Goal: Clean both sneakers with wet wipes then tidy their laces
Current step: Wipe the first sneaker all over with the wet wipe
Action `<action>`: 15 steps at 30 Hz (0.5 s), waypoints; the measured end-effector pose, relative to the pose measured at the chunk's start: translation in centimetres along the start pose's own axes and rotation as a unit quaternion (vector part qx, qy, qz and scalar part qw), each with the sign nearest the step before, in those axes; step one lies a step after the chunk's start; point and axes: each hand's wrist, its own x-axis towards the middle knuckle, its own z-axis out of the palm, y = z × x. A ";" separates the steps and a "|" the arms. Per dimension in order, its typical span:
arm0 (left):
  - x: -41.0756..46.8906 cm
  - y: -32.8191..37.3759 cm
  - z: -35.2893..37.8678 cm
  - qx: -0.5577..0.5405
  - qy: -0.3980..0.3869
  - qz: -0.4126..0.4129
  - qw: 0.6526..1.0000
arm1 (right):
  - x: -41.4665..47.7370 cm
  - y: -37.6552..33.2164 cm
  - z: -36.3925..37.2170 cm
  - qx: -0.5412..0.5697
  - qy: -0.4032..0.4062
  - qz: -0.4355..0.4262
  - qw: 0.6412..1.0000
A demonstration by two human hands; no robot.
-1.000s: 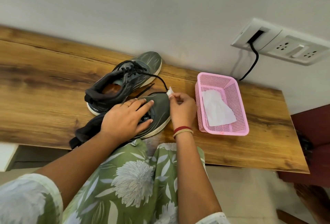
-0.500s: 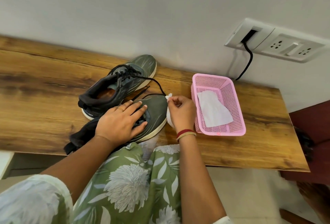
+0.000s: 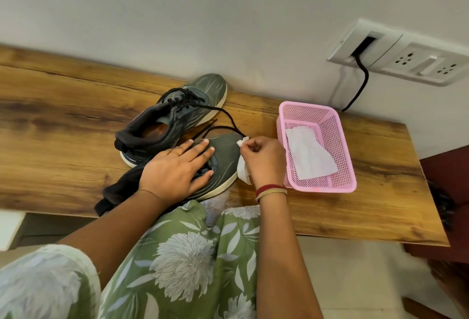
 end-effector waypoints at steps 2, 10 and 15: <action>0.0 0.0 0.0 0.001 0.001 0.000 1.000 | 0.1 -0.3 0.3 0.011 -0.002 -0.012 1.000; -0.1 0.1 -0.2 -0.003 -0.007 -0.004 1.000 | 0.5 -0.7 0.7 -0.035 -0.015 -0.032 0.999; 0.0 0.2 -0.2 -0.008 -0.006 -0.007 1.000 | 0.4 -0.9 0.8 -0.049 -0.048 -0.062 0.996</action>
